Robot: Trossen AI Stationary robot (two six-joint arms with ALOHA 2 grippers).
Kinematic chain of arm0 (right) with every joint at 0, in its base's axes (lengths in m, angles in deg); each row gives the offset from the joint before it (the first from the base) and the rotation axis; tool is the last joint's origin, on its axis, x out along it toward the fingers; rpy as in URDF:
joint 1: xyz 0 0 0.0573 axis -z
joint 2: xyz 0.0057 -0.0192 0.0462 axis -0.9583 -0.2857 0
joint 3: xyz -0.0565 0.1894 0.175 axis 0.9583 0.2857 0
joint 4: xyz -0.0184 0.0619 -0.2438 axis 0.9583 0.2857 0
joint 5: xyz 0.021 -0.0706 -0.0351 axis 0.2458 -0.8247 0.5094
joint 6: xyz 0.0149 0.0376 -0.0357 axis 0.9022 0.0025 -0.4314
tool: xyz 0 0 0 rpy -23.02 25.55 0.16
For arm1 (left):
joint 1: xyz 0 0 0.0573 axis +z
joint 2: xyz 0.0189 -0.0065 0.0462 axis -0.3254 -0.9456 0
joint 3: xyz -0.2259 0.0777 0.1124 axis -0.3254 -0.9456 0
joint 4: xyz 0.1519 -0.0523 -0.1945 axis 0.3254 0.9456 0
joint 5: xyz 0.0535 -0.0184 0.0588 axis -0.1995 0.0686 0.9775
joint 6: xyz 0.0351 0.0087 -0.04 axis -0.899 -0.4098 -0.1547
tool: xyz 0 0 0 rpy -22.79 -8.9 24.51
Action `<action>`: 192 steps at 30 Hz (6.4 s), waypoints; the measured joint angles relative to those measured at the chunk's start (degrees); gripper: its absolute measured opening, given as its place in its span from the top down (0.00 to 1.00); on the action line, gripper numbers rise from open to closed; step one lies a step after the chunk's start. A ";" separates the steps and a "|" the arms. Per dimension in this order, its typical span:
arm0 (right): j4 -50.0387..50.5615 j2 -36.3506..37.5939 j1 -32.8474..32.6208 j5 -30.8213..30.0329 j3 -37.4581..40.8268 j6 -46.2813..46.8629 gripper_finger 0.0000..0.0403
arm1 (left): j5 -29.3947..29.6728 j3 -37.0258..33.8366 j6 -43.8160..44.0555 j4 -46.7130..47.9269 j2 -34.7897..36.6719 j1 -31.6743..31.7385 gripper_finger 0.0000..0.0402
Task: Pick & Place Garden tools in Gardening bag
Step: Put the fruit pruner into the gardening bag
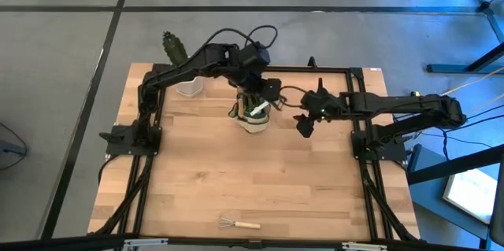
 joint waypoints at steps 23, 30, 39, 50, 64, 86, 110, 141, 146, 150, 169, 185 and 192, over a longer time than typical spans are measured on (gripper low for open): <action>-13.11 32.42 -13.66 13.36 -6.31 2.13 0.63 | 1.68 0.28 6.50 3.80 2.06 0.82 0.94; -54.81 35.00 -17.83 12.78 17.03 14.66 0.65 | -1.83 0.26 9.34 7.82 2.06 -0.83 0.94; -76.11 35.90 -13.69 20.48 29.46 28.53 0.63 | -9.92 0.28 0.06 4.83 1.81 -4.96 0.94; -49.12 27.08 -6.01 45.11 16.74 38.19 0.57 | -25.52 0.25 -28.22 -1.84 -0.31 -7.20 0.94; -8.41 12.42 -4.65 23.31 -4.20 13.67 0.57 | -27.24 0.22 -40.26 7.12 -4.41 -6.82 0.94; -23.41 -0.19 -12.19 24.35 -4.88 10.44 0.57 | -30.64 0.23 -52.99 4.81 -5.02 -5.66 0.94; -21.25 -3.09 -12.42 15.01 -4.92 12.18 0.57 | -27.21 0.26 -50.80 1.54 -7.14 -6.23 0.94; -20.30 -3.39 -12.29 16.03 -4.90 15.01 0.94 | -26.94 0.26 -48.30 -2.33 -7.12 -5.89 0.93; -20.17 -3.39 -12.29 12.73 -4.90 18.09 0.94 | -26.23 0.26 -46.62 -2.38 -7.12 -5.51 0.87; -20.20 -3.39 -12.33 12.70 -4.90 18.89 0.94 | -26.13 0.26 -46.52 -2.41 -7.12 -5.62 0.88; -13.43 -3.19 -12.29 2.78 -7.53 23.11 0.94 | -16.29 0.21 -40.25 -7.18 -1.77 -1.03 0.57; 2.62 -8.24 -14.37 -43.82 -15.57 32.81 0.94 | 19.32 0.21 -27.50 -2.38 3.79 -1.47 0.63; -2.27 -18.62 -14.54 -51.12 -15.50 35.65 0.94 | 25.22 0.26 -26.37 5.51 4.86 -4.11 0.69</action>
